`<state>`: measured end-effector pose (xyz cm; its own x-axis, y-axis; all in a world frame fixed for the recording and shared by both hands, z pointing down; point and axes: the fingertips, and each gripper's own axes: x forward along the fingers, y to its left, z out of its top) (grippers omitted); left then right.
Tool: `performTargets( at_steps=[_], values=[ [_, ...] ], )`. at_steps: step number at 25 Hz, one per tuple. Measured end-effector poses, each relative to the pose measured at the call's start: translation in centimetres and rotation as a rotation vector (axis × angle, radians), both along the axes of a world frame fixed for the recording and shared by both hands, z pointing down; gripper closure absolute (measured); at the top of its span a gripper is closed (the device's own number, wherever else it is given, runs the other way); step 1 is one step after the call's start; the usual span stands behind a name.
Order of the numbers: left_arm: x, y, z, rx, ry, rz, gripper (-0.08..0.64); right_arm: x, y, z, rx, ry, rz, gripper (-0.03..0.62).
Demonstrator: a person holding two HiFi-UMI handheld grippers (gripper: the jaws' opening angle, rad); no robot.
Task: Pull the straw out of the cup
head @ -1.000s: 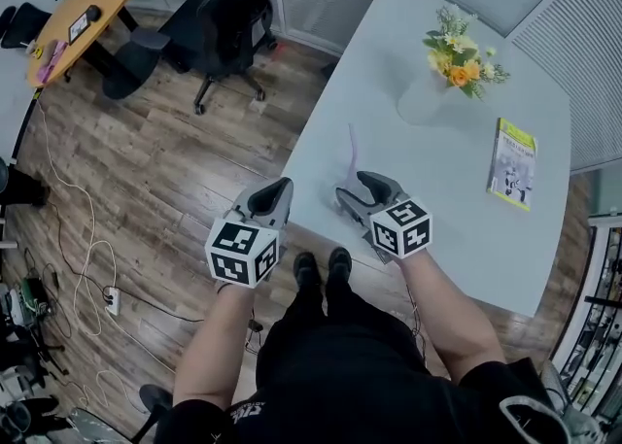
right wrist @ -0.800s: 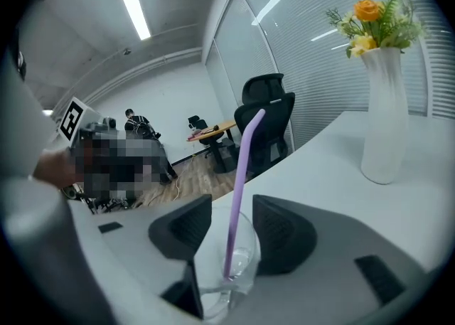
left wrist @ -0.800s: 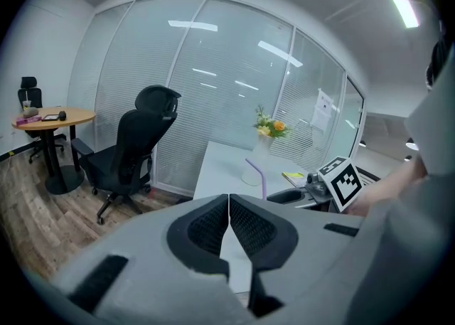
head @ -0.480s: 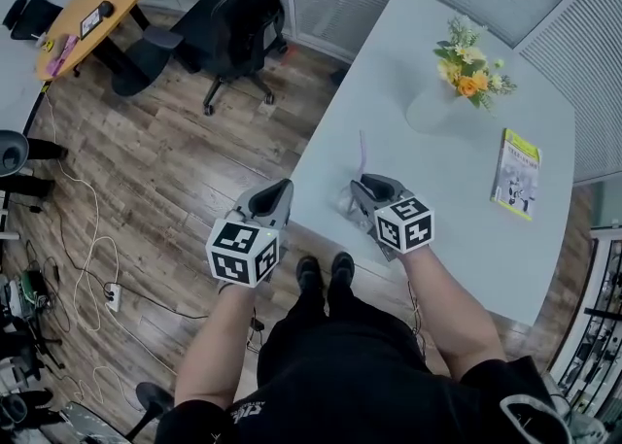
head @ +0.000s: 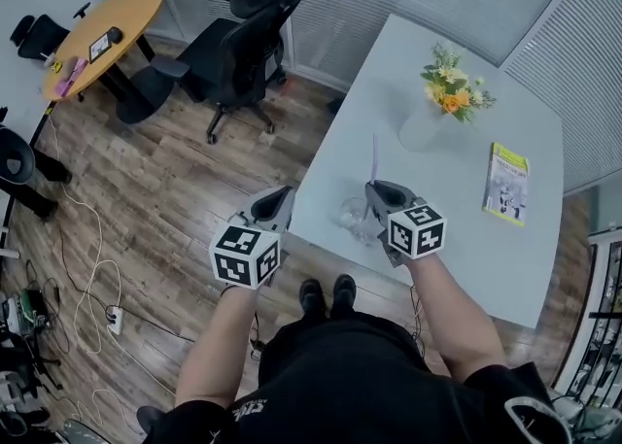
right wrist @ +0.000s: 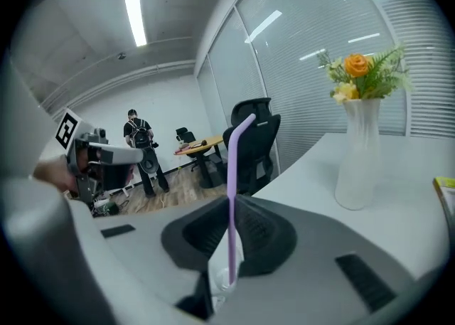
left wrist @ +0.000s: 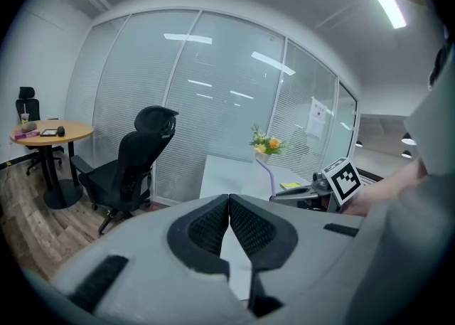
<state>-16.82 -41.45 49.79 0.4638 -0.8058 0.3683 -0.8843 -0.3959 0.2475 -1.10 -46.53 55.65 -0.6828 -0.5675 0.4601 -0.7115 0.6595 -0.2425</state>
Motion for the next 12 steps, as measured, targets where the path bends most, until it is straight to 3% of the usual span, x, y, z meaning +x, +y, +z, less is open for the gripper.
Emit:
performTargets(
  at_steps=[12],
  values=[
    [1.7,-0.5,-3.5,0.084,0.028,0.093,0.551,3.2,1.3,-9.0,0.113,-0.070,0.117,0.565]
  ],
)
